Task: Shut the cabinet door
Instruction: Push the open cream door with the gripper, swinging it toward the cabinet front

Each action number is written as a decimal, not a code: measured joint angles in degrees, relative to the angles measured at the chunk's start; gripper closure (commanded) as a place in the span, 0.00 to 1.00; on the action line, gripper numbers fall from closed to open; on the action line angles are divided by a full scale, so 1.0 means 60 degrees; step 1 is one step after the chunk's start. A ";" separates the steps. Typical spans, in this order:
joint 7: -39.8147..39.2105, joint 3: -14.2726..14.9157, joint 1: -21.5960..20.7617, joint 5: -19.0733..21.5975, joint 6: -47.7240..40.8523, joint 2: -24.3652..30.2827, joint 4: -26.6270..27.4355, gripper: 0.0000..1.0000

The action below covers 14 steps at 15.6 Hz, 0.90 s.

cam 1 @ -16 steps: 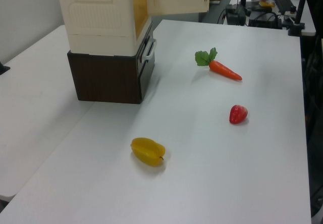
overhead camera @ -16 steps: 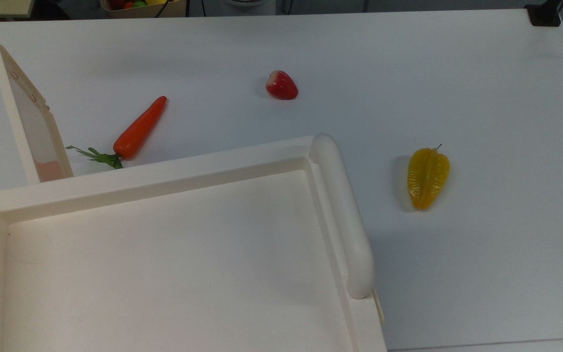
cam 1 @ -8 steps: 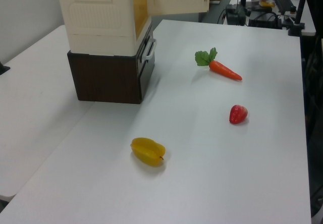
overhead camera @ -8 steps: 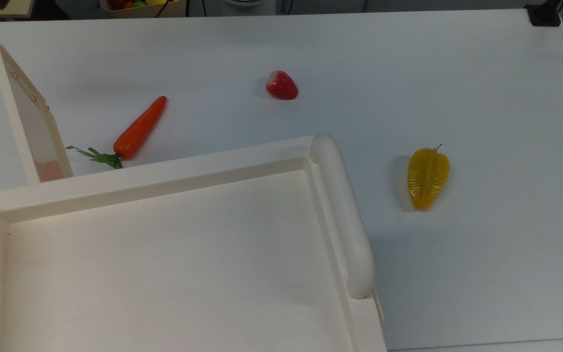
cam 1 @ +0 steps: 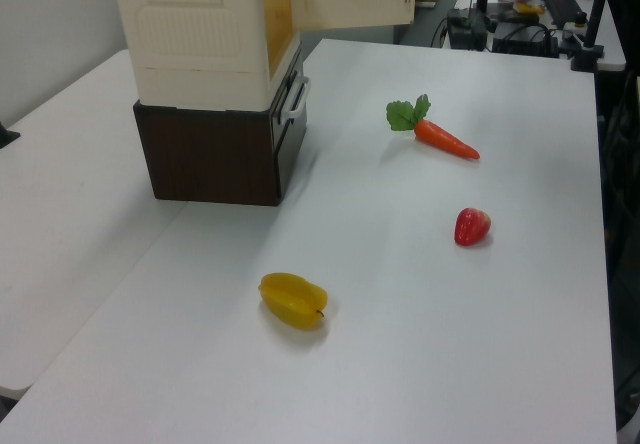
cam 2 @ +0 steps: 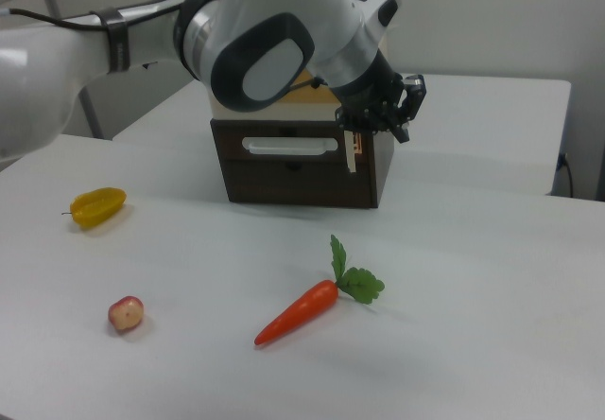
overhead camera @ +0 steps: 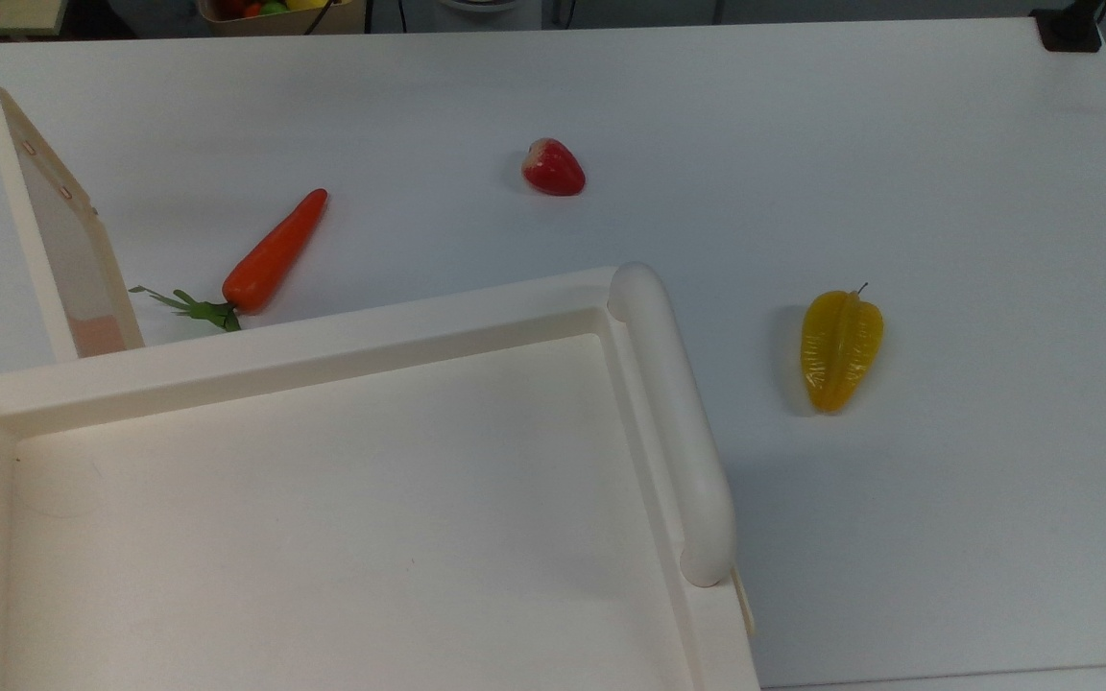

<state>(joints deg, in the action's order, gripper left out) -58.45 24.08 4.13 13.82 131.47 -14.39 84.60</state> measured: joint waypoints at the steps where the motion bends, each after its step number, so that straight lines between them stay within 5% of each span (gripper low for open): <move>1: -0.0011 -0.0050 -0.0021 0.0104 0.0167 -0.0089 -0.0001 1.00; 14: -0.0105 -0.1338 -0.0537 0.0454 0.0526 -0.0332 -0.0029 1.00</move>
<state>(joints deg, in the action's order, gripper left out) -59.08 16.05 0.91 16.54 134.62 -16.38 84.42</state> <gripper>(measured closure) 0.991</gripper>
